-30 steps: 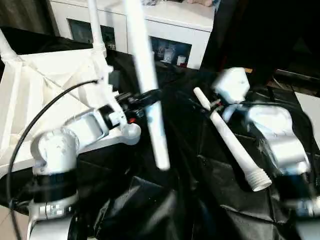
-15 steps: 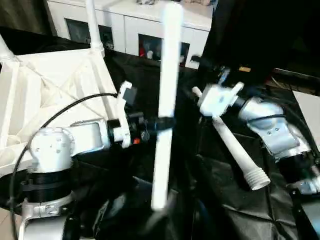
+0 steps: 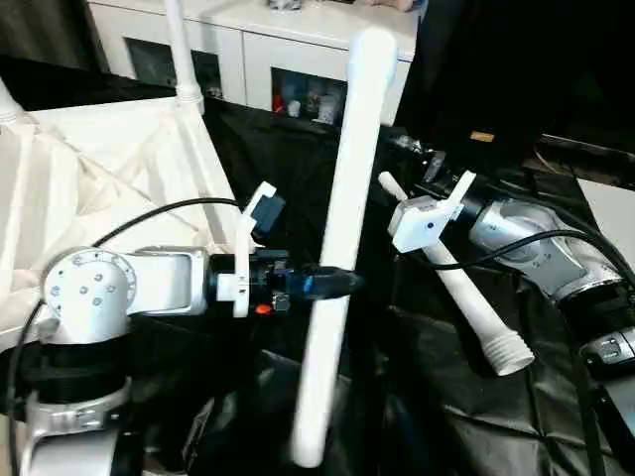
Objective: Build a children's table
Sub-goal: Pick table leg
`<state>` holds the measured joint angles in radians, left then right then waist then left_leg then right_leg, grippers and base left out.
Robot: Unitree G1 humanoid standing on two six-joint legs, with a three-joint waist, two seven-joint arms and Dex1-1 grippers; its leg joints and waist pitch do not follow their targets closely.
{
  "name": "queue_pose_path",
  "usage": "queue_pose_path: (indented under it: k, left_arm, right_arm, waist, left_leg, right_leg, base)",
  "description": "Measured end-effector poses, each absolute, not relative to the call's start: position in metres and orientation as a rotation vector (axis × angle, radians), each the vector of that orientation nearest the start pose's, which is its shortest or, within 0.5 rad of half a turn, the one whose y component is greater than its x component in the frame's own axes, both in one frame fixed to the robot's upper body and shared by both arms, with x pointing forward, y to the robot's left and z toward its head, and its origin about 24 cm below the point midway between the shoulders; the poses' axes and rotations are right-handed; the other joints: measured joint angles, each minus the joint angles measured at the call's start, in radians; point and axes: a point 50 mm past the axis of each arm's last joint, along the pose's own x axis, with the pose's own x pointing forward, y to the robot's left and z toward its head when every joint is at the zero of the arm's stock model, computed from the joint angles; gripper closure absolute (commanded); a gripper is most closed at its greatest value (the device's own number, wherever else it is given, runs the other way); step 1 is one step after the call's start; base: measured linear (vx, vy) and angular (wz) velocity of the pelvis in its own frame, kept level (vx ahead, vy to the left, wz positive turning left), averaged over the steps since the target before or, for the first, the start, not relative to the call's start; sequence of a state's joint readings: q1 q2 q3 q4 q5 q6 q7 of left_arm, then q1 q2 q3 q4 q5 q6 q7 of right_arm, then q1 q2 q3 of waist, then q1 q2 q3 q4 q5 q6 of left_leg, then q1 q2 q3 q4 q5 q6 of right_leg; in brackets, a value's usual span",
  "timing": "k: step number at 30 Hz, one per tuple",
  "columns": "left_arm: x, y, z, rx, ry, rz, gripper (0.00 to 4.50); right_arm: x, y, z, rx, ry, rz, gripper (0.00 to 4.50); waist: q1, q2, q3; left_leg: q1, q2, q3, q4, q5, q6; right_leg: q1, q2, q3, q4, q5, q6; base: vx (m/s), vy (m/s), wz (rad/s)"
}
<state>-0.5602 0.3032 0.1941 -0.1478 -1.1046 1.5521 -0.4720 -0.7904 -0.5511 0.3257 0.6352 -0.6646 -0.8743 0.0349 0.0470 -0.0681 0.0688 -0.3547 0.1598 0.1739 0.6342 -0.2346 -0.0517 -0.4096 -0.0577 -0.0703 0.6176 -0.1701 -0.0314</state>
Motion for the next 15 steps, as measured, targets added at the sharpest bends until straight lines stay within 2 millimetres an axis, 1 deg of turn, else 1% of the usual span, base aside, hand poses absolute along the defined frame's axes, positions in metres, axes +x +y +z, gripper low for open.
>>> queue_pose_path:
  k: [3,9,13,15]
  left_arm:
    - [0.266,0.121,0.150,-0.576,0.697,-1.173,2.82]
    - [0.270,0.127,0.147,-0.603,0.701,-1.133,2.82]
    - [0.268,0.126,0.147,-0.599,0.716,-1.140,2.82]
    - [0.266,0.122,0.144,-0.586,0.747,-1.161,2.82]
  right_arm:
    - [0.339,-0.133,0.163,-1.260,-0.874,0.661,0.36]
    - [0.338,-0.136,0.161,-1.245,-0.897,0.650,0.36]
    - [0.338,-0.135,0.162,-1.246,-0.923,0.645,0.36]
    - [0.339,-0.131,0.164,-1.265,-0.937,0.651,0.36]
  waist:
    - [-0.006,0.000,0.000]
    - [-0.012,0.000,0.000]
    - [-0.013,0.000,0.000]
    - [-0.013,0.000,0.000]
  left_leg:
    - [0.000,0.000,0.000,0.000,0.000,0.000]
    - [-0.001,0.000,0.000,0.000,0.000,0.000]
    - [-0.001,0.000,0.000,0.000,0.000,0.000]
    - [-0.001,0.000,0.000,0.001,0.000,0.000]
  right_leg:
    - [0.000,0.000,0.000,0.001,0.000,0.000]
    - [0.000,0.000,0.000,0.000,0.000,0.000]
    - [-0.001,0.000,0.000,0.001,0.000,0.000]
    - [-0.001,0.000,0.000,0.002,0.000,0.000]
  base:
    - [0.000,0.000,0.00]
    - [0.000,0.000,0.00]
    - [0.000,0.000,0.00]
    - [0.000,0.000,0.00]
